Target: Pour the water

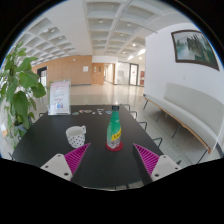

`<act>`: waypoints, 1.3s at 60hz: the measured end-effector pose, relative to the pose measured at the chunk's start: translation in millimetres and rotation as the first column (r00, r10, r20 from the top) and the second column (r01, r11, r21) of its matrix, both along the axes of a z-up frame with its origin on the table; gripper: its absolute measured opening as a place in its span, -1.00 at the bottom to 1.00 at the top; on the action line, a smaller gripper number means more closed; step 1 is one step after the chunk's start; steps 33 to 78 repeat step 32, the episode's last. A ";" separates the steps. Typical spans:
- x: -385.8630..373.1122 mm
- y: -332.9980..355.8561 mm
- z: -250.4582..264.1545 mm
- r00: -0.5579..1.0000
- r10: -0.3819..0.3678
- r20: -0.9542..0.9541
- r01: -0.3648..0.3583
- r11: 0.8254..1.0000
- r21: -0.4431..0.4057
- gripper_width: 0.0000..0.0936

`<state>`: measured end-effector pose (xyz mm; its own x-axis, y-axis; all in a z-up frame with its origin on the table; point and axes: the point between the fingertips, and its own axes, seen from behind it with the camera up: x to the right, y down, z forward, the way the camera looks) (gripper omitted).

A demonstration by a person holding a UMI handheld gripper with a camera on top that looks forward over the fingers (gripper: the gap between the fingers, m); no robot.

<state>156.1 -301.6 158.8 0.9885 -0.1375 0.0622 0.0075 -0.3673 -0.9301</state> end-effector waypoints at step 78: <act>-11.2 -67.0 6.2 0.999 0.008 0.037 -0.009 1.000 0.018 0.83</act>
